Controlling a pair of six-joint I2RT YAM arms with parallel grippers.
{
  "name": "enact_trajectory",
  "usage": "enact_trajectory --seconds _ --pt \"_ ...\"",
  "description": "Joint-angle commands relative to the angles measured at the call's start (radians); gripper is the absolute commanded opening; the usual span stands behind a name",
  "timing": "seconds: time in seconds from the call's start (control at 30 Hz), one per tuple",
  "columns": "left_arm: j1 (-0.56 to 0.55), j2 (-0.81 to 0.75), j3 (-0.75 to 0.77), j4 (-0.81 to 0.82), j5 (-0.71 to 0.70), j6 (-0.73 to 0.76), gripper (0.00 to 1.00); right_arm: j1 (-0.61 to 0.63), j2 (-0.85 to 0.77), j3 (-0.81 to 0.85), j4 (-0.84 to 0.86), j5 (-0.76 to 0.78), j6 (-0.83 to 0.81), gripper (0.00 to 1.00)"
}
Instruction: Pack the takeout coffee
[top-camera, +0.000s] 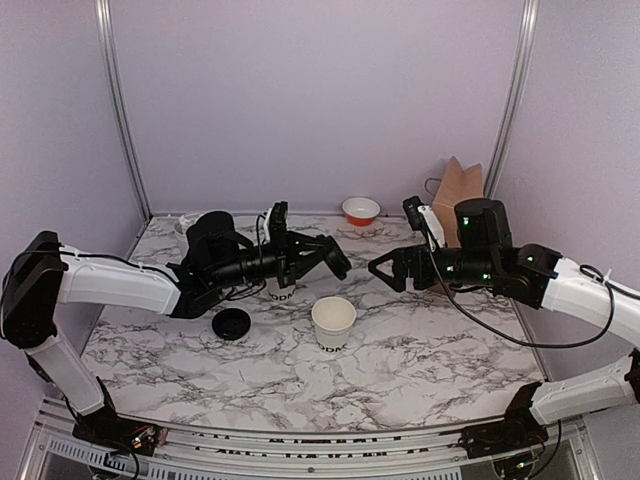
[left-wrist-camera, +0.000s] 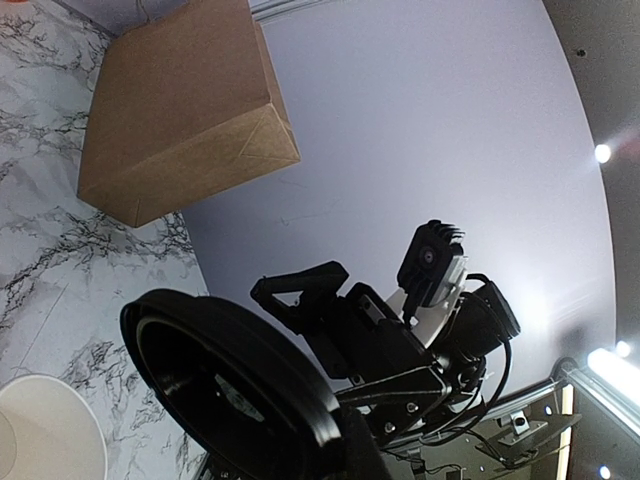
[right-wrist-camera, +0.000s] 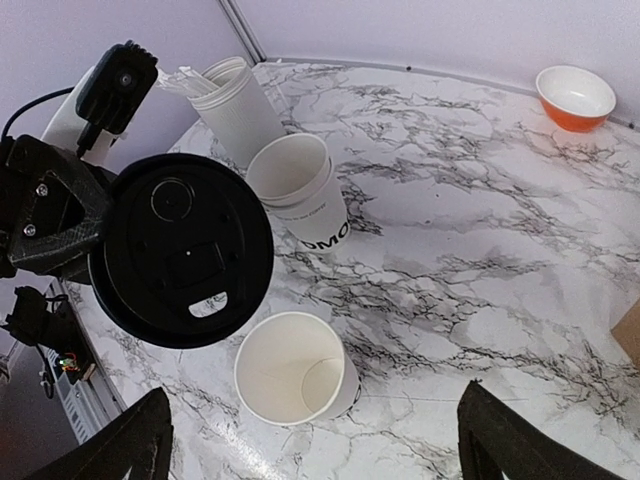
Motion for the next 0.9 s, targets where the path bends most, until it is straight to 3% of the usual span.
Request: enact_trajectory --seconds 0.0,0.57,0.87 --pt "-0.008 0.016 0.031 0.066 0.017 -0.007 0.0 -0.011 0.006 0.039 -0.004 -0.017 0.056 0.96" --pt "-0.057 0.157 -0.014 0.275 0.028 -0.065 0.0 -0.039 0.062 -0.013 0.006 0.019 0.136 0.95" --pt "-0.059 0.21 -0.063 0.362 0.058 -0.093 0.0 -0.125 0.08 -0.081 0.086 -0.114 0.212 0.93"
